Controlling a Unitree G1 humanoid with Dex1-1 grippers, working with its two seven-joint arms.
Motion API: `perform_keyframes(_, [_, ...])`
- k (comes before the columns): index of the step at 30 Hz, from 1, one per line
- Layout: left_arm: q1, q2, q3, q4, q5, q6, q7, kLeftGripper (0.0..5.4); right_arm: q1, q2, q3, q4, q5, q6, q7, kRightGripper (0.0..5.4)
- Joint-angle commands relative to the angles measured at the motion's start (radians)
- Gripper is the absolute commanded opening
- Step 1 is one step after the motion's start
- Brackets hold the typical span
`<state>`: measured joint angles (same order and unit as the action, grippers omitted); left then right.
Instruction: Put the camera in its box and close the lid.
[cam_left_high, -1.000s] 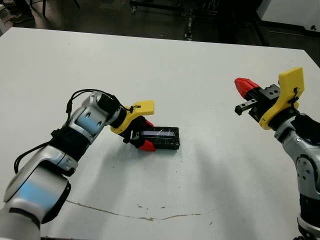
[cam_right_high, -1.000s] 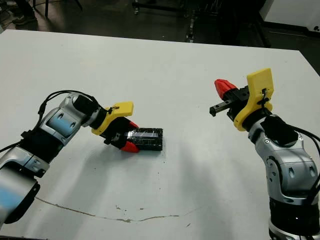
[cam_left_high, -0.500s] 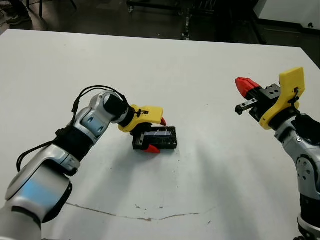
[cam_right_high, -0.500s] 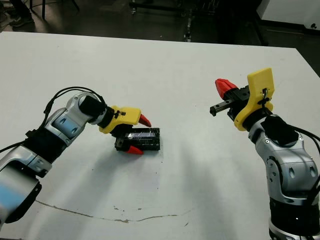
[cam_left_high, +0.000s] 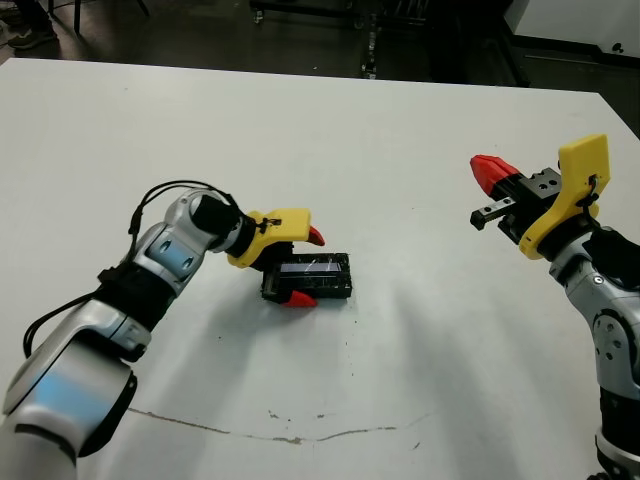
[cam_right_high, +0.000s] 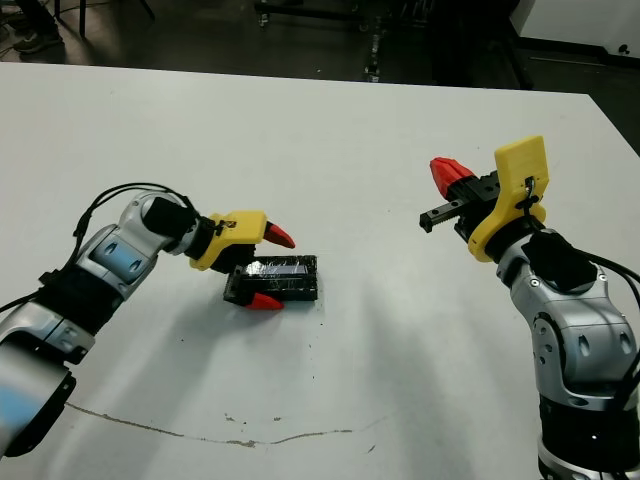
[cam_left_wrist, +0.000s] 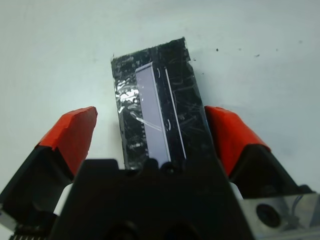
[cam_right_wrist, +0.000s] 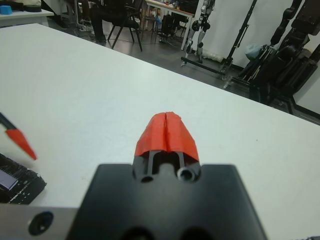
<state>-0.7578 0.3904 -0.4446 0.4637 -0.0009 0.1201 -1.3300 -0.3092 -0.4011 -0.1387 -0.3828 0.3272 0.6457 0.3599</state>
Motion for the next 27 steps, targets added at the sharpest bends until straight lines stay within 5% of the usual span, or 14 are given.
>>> perform_keyframes(1, [0.001,0.049,0.054,-0.067,-0.047,0.046,-0.038,5.39,0.005,-0.016,-0.007,0.010,0.002,-0.010,0.011,0.00])
perform_keyframes(10, [0.037,0.145,0.156,-0.277,-0.168,0.190,-0.064,5.39,0.004,-0.018,-0.005,0.014,-0.002,-0.010,0.014,0.00])
perform_keyframes(20, [0.076,0.235,0.226,-0.330,-0.169,0.203,0.016,5.39,0.008,-0.028,0.000,0.015,-0.011,-0.018,0.023,0.00])
perform_keyframes(27, [0.224,0.097,0.474,-0.571,-0.306,0.418,0.420,5.31,0.010,-0.017,0.000,0.014,-0.003,-0.022,0.024,0.00])
